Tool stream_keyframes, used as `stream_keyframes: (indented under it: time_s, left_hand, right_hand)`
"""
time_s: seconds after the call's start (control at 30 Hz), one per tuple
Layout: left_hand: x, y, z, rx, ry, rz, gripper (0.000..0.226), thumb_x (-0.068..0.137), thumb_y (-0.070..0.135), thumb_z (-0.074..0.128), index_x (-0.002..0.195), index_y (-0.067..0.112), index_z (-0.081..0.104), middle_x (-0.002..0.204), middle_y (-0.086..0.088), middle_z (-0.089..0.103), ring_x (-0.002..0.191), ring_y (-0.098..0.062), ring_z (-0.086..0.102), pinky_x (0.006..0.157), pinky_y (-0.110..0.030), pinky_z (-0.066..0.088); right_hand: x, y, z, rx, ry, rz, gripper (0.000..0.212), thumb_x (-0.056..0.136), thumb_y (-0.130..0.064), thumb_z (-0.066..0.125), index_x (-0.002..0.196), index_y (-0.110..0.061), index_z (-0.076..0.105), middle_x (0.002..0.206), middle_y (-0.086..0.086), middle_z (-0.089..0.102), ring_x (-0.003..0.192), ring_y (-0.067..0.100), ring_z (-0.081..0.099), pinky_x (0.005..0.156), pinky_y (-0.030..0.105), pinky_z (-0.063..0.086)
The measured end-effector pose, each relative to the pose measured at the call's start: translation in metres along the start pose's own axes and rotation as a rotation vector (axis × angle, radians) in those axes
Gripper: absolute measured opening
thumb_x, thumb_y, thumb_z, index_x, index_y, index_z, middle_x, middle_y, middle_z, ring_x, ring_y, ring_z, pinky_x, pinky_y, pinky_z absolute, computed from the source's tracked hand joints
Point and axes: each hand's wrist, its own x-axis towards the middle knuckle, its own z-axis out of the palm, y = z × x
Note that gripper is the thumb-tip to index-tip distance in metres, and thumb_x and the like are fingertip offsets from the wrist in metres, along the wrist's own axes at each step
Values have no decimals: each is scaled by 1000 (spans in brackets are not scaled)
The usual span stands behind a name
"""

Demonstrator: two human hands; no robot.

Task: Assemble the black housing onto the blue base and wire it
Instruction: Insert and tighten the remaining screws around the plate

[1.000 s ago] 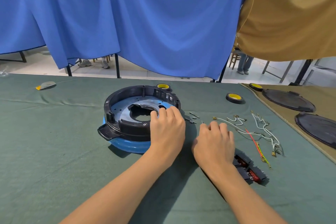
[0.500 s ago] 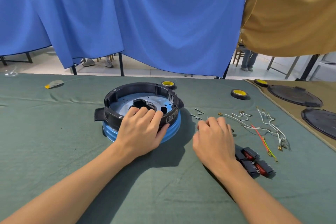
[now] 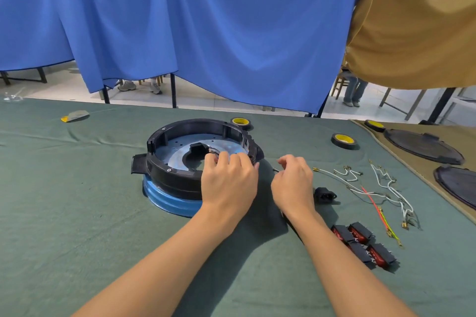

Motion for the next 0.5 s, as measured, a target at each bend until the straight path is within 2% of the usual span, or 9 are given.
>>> stream_keyframes:
  time_s: [0.2, 0.33, 0.5]
  left_hand:
    - [-8, -35, 13, -79, 188, 173, 37, 90, 35, 59, 59, 15, 55, 49, 0, 47, 48, -25, 48, 52, -33, 41]
    - [-12, -46, 16, -129, 202, 185, 39, 92, 36, 57, 60, 14, 55, 50, 0, 48, 50, -25, 49, 53, -34, 41]
    - [-13, -45, 17, -152, 231, 188, 39, 92, 35, 56, 60, 14, 55, 49, 1, 48, 51, -25, 50, 56, -34, 40]
  right_hand:
    - [7, 17, -2, -145, 12, -62, 28, 89, 4, 49, 113, -3, 60, 115, 13, 54, 107, 30, 50, 84, 33, 39]
    - [8, 22, -6, -257, -3, -122, 26, 89, 1, 50, 110, -5, 64, 113, 13, 58, 108, 31, 49, 85, 34, 39]
    - [7, 21, -4, -396, -60, -143, 24, 93, -8, 48, 105, -10, 68, 111, 9, 60, 106, 30, 50, 75, 35, 41]
